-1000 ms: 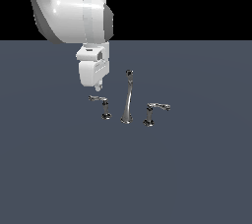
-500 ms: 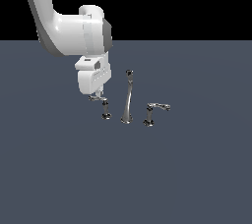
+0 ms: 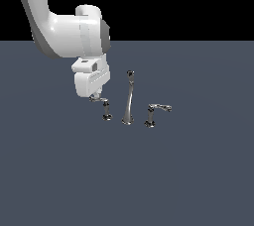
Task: Turn on the faucet by rotating a designated handle.
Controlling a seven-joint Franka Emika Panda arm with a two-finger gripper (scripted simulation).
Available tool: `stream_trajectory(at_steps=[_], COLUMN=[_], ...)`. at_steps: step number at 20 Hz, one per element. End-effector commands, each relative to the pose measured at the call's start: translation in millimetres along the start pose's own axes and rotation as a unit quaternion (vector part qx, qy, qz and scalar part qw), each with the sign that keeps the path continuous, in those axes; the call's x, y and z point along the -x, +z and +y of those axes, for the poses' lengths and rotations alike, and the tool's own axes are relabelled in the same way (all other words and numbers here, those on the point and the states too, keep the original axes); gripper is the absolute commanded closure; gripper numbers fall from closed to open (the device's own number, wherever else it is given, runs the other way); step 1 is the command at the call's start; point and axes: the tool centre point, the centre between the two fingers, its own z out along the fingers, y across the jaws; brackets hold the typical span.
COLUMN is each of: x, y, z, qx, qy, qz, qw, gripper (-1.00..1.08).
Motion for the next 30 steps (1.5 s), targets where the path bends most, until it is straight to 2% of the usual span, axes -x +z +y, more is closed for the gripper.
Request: stream_trajectory(at_steps=[1, 8, 9, 26, 28, 30], x=[4, 14, 11, -2, 3, -4], y=[0, 0, 0, 0, 0, 0], z=[9, 30, 21, 75, 73, 76], qx=[0.0, 0.0, -0.006, 0.0, -0.002, -0.002], qy=[0.0, 0.0, 0.002, 0.0, -0.004, -0.003], qz=[0.0, 0.0, 0.0, 0.0, -0.001, -0.001], qw=[1.0, 1.0, 1.0, 1.0, 1.0, 1.0], gripper=[1.08, 1.08, 1.08, 1.08, 1.08, 1.08])
